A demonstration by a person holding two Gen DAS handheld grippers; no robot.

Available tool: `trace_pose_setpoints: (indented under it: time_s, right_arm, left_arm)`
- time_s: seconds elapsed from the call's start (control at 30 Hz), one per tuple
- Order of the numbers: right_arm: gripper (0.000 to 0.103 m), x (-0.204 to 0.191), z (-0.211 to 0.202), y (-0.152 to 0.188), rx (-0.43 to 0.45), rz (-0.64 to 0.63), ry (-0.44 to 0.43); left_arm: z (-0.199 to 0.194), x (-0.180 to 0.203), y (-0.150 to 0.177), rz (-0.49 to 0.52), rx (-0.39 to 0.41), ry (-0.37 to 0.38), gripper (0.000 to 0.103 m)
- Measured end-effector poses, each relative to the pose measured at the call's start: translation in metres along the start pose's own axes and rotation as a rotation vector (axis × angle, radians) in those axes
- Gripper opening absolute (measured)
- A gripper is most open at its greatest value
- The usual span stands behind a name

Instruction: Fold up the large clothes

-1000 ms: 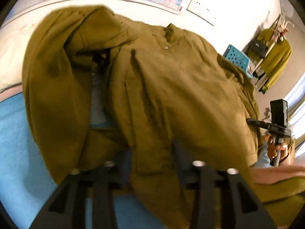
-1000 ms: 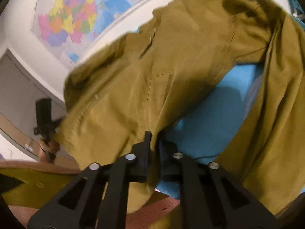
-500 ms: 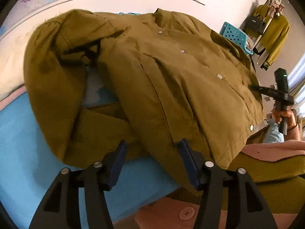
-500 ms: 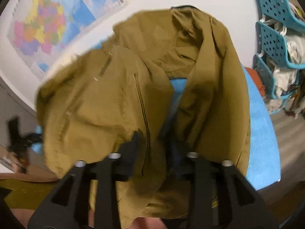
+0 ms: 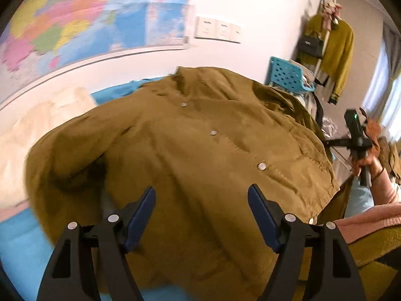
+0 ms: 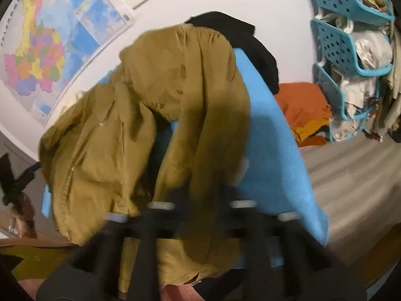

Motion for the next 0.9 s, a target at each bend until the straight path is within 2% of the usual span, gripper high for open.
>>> trace_pose_setpoints:
  time_s: [0.03, 0.13, 0.2, 0.3, 0.37, 0.43, 0.53, 0.63, 0.67, 0.77, 0.83, 0.9]
  right_arm:
    - [0.007, -0.002, -0.016, -0.01, 0.033, 0.0, -0.031]
    - [0.007, -0.01, -0.062, -0.04, 0.118, -0.021, -0.047]
    - [0.007, -0.023, -0.1, -0.072, 0.183, -0.044, -0.066]
    - [0.007, -0.048, -0.126, -0.11, 0.227, -0.072, -0.131]
    - [0.007, -0.076, -0.126, -0.129, 0.217, -0.109, -0.169]
    - [0.007, -0.102, -0.118, -0.141, 0.193, -0.149, -0.216]
    - [0.007, -0.159, -0.085, -0.152, 0.135, -0.222, -0.334]
    - [0.007, -0.197, -0.054, -0.156, 0.096, -0.26, -0.404]
    - [0.007, -0.211, -0.035, -0.157, 0.069, -0.269, -0.443]
    - [0.007, -0.23, 0.01, -0.158, 0.002, -0.25, -0.489]
    - [0.007, -0.234, 0.043, -0.156, -0.052, -0.214, -0.51]
    - [0.009, -0.234, 0.07, -0.152, -0.093, -0.186, -0.496]
  left_arm:
    - [0.007, 0.005, -0.005, 0.012, -0.005, 0.013, 0.073]
    - [0.021, 0.011, -0.015, 0.046, -0.012, 0.057, 0.073]
    - [0.031, 0.018, -0.028, 0.079, -0.012, 0.086, 0.073]
    - [0.042, 0.031, -0.054, 0.117, 0.008, 0.151, 0.073]
    - [0.048, 0.039, -0.071, 0.131, 0.022, 0.211, 0.073]
    - [0.052, 0.046, -0.084, 0.14, 0.031, 0.27, 0.073]
    - [0.061, 0.05, -0.101, 0.145, 0.028, 0.368, 0.075]
    - [0.064, 0.045, -0.11, 0.126, 0.041, 0.42, 0.076]
    - [0.064, 0.039, -0.111, 0.109, 0.046, 0.444, 0.079]
    - [0.067, 0.019, -0.108, 0.049, 0.042, 0.497, 0.085]
    - [0.071, 0.009, -0.102, 0.03, 0.029, 0.5, 0.09]
    - [0.084, 0.002, -0.093, -0.004, -0.02, 0.527, 0.092]
Point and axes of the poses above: each gripper's, at about its wrist camera, not at the fingertips, and z roughly the way its jaws point, x to its right, y to its underside, the point moved 3 cm from there along z, roughly the way its jaws point, and after that the axes turned 1 degree about -z, right-handed, at the moved point
